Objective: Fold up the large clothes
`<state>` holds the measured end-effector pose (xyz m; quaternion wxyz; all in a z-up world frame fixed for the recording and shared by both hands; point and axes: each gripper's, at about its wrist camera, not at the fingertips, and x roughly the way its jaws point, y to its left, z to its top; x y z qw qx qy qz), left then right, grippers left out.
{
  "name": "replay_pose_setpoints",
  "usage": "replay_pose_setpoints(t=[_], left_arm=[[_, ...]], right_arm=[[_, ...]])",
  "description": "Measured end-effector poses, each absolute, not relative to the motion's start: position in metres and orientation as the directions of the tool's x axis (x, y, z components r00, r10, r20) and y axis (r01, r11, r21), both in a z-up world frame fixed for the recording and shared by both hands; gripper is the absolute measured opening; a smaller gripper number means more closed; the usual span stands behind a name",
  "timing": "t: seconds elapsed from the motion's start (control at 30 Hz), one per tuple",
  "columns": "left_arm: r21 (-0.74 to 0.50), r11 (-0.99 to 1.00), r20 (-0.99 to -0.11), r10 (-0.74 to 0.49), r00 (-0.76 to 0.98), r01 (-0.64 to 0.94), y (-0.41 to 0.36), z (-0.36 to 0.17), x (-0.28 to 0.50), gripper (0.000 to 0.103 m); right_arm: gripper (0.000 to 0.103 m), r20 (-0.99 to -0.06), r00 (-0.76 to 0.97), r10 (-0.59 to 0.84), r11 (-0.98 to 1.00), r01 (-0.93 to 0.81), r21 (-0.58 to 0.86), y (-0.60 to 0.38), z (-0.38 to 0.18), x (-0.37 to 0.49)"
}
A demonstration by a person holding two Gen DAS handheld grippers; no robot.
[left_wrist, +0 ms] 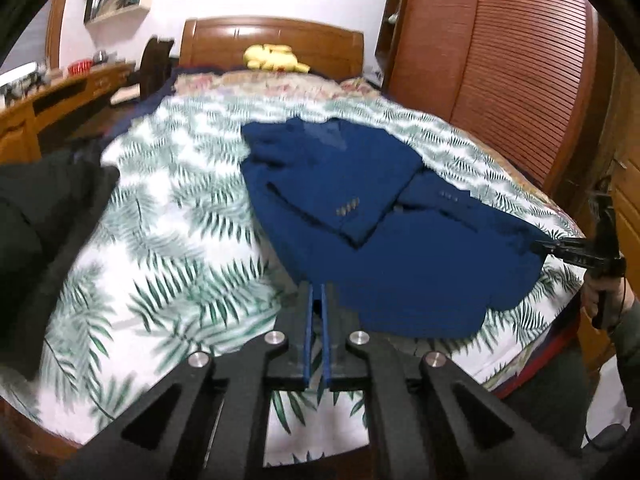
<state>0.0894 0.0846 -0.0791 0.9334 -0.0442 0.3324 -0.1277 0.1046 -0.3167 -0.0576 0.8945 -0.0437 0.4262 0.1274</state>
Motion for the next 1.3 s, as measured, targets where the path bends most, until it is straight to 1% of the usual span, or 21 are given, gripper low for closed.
replay_pose_setpoints(t=[0.27, 0.4, 0.57, 0.77, 0.9, 1.03, 1.13, 1.23, 1.3], left_arm=[[-0.119, 0.959, -0.519, -0.280, 0.808, 0.256, 0.080, -0.012, 0.089, 0.000], [-0.074, 0.960, -0.495, -0.271, 0.825, 0.271, 0.075, 0.013, 0.081, 0.000], [-0.064, 0.953, -0.428, -0.294, 0.854, 0.296, 0.072, 0.049, 0.049, 0.000], [-0.005, 0.939, -0.351, -0.324, 0.878, 0.344, 0.052, 0.100, 0.011, 0.000], [0.031, 0.932, -0.280, -0.340, 0.898, 0.362, 0.043, 0.139, -0.012, 0.000], [0.017, 0.929, -0.232, -0.356, 0.905, 0.370, 0.044, 0.172, -0.025, 0.000], [-0.006, 0.921, -0.179, -0.384, 0.906, 0.390, 0.048, 0.193, -0.038, 0.000], [-0.003, 0.928, -0.168, -0.367, 0.915, 0.372, 0.051, 0.205, -0.037, 0.000], [-0.001, 0.935, -0.189, -0.349, 0.918, 0.355, 0.050, 0.206, -0.022, 0.000]], right_arm=[[0.004, -0.666, 0.710, 0.229, 0.965, -0.254, 0.060, -0.304, 0.006, 0.107], [0.004, -0.614, 0.752, 0.241, 0.964, -0.256, 0.066, -0.302, 0.039, 0.096], [0.004, -0.549, 0.794, 0.261, 0.958, -0.282, 0.048, -0.295, 0.083, 0.070], [0.004, -0.467, 0.836, 0.287, 0.945, -0.326, -0.003, -0.281, 0.137, 0.028], [0.004, -0.412, 0.861, 0.298, 0.940, -0.341, -0.032, -0.277, 0.171, 0.000], [0.004, -0.362, 0.881, 0.306, 0.938, -0.343, -0.041, -0.280, 0.203, -0.025], [0.004, -0.324, 0.899, 0.296, 0.941, -0.333, -0.063, -0.284, 0.221, -0.040], [0.004, -0.321, 0.908, 0.268, 0.944, -0.315, -0.103, -0.288, 0.232, -0.037], [0.004, -0.342, 0.906, 0.249, 0.944, -0.306, -0.122, -0.290, 0.231, -0.021]])
